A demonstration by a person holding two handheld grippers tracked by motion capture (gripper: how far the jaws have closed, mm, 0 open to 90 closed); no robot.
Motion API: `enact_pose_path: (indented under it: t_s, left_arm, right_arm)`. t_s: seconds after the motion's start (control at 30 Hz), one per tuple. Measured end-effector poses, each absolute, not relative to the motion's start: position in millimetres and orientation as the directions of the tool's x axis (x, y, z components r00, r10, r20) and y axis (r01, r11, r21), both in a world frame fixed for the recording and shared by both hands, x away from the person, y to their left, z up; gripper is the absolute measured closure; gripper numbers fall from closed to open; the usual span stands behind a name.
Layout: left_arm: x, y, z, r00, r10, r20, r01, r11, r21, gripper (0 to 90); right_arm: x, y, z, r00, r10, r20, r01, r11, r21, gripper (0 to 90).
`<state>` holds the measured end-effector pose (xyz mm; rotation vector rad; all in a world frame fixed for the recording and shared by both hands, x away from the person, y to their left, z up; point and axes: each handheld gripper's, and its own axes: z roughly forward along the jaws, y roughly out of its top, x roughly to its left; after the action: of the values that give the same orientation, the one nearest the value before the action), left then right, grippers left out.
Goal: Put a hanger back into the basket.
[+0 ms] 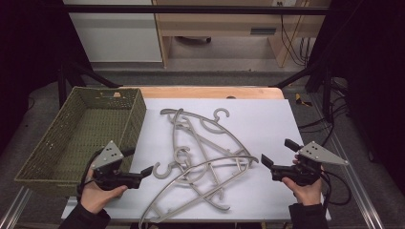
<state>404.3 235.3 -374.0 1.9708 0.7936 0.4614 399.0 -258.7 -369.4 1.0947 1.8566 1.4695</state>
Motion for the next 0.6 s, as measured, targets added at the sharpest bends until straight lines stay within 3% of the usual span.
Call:
enact_pose_path:
  t_s: [0.4,0.6]
  left_arm:
    - [407.5,196.1,-406.7,0.781,0.624,0.013,0.393,-0.508,0.766,16.7]
    - [412.6,183.5,-425.2,0.802,0.597,0.006,0.424,-0.577,0.699,23.8]
  right_arm:
    - [400.5,-257.6,-371.3,-0.537,0.84,0.08,0.278,0.087,0.957,1.0]
    - [400.9,-257.3,-371.9,-0.539,0.839,0.077,0.284,0.095,0.954,1.0]
